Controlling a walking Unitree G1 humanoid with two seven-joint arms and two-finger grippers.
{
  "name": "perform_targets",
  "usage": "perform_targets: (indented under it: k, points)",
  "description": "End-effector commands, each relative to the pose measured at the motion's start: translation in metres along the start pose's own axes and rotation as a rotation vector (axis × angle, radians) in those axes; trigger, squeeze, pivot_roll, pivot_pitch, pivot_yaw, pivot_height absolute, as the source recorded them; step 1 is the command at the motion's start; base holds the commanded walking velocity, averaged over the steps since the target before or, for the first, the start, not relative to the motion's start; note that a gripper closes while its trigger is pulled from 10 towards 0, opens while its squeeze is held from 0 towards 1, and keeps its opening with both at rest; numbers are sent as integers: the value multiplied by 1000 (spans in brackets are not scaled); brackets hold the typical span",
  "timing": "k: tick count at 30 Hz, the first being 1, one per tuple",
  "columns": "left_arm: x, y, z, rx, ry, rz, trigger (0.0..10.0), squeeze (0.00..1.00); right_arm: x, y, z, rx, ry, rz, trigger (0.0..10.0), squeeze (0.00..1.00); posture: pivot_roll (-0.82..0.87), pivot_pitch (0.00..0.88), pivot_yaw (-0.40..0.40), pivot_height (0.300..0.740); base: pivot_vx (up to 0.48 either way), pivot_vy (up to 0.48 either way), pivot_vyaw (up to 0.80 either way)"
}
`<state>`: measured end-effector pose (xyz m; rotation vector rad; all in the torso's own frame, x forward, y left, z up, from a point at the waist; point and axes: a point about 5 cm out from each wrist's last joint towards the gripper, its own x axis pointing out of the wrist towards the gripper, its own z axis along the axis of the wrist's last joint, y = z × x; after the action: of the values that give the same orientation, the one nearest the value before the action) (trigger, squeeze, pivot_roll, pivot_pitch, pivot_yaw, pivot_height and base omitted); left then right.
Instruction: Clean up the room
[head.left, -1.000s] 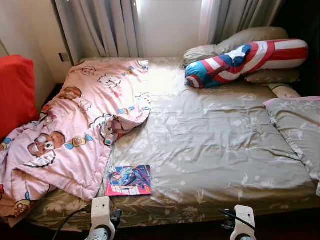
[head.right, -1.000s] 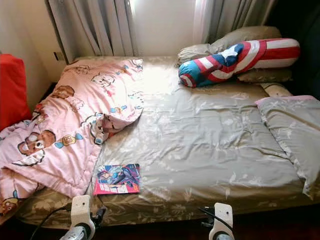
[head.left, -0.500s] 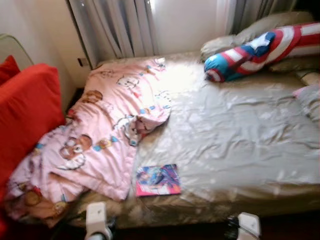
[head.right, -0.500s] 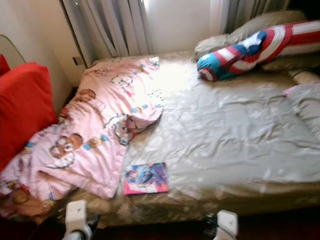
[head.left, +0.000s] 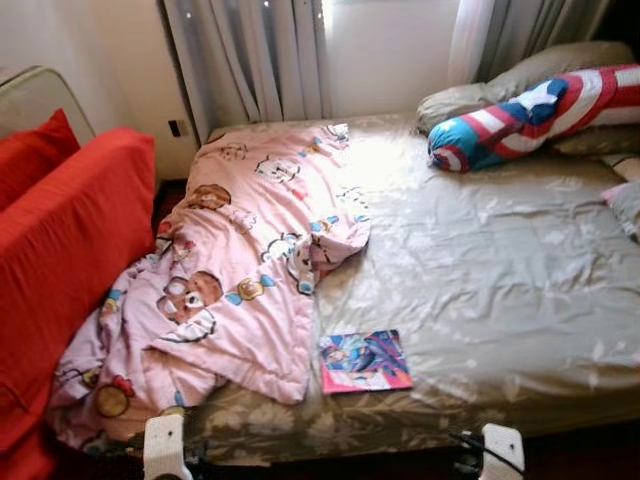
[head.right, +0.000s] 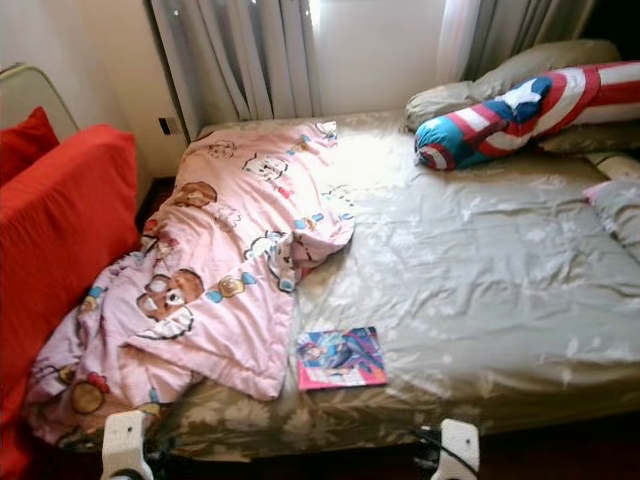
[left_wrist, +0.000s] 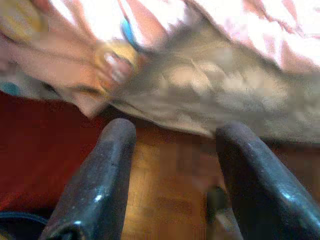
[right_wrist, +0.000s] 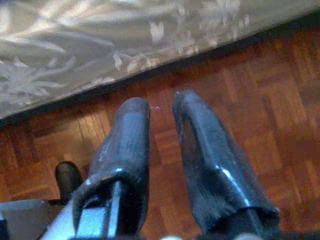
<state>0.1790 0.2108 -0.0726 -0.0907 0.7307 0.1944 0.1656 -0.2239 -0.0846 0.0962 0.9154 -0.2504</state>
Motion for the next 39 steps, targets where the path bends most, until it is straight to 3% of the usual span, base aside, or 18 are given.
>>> perform_targets:
  k: [1, 8, 14, 21, 39]
  points:
    - [-6, 16, -15, -12, 54, 27, 10000, 0, 1, 6, 0, -7, 7, 23, 10000, 0, -31, 0, 0, 740, 0, 0, 0]
    - [-13, 25, -33, -34, 142, 31, 10000, 0, 1, 3, 1, -12, 18, 18, 10000, 0, -33, 0, -6, 740, 0, 0, 0]
    - [-12, 20, -37, -34, 183, 27, 10000, 0, 1, 4, -1, 0, 22, 22, 10000, 0, -55, 0, 4, 740, 0, 0, 0]
    - [-7, 12, -29, -35, 159, 11, 10000, 0, -2, -2, -8, 7, 41, 12, 10000, 0, -47, 0, 8, 740, 0, 0, 0]
    - [-5, 6, -23, -53, 126, 11, 10000, 0, -4, -24, -8, -17, 27, 4, 10000, 0, -40, 0, -24, 740, 288, 0, 0]
